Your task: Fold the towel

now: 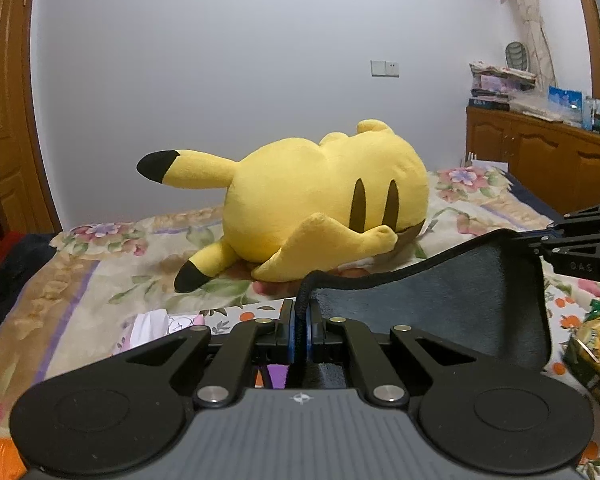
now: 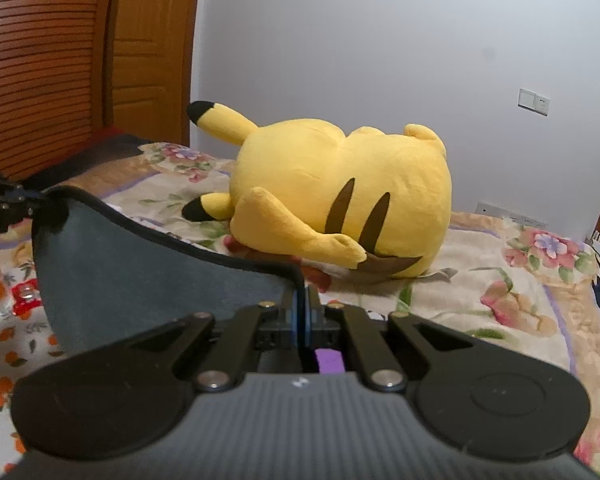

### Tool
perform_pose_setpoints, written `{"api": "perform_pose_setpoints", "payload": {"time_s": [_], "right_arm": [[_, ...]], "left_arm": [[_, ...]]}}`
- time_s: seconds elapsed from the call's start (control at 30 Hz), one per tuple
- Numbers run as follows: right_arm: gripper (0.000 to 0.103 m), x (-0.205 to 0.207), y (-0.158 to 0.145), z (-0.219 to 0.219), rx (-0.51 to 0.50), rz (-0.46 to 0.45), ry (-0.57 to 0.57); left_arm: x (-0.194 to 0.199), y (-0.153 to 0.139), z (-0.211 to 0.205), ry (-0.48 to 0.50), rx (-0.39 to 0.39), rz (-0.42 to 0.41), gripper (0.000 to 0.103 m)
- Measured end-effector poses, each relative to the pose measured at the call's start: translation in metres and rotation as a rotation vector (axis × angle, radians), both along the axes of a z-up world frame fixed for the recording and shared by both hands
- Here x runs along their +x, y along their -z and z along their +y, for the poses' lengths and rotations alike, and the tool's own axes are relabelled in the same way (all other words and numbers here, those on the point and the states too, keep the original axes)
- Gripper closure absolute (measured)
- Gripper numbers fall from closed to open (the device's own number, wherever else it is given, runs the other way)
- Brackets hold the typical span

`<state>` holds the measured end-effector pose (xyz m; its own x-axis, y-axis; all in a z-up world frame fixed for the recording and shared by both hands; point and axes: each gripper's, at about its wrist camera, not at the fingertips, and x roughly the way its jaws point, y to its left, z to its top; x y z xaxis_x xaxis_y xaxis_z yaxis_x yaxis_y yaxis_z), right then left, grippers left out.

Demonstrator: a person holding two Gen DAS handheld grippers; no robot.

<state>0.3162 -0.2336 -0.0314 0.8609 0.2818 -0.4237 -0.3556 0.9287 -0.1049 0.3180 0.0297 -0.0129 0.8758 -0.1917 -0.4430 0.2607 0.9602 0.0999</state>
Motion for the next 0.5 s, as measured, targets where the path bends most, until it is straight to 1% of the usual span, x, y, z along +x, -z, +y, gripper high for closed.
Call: {"api": "perform_pose_setpoints", "payload": {"time_s": [0.37,0.5], "right_arm": [[0.099,0.024,0.019,0.005,-0.027,-0.013,0.039],[0.1,0.032,0.025,0.007,-0.037,-0.013,0.051]], "left_arm": [[0.035,0.021,-0.007,-0.028,-0.022,0.032,0.097],[0.046,0.024,-0.008,-0.036,-0.021,0.032,0.097]]}}
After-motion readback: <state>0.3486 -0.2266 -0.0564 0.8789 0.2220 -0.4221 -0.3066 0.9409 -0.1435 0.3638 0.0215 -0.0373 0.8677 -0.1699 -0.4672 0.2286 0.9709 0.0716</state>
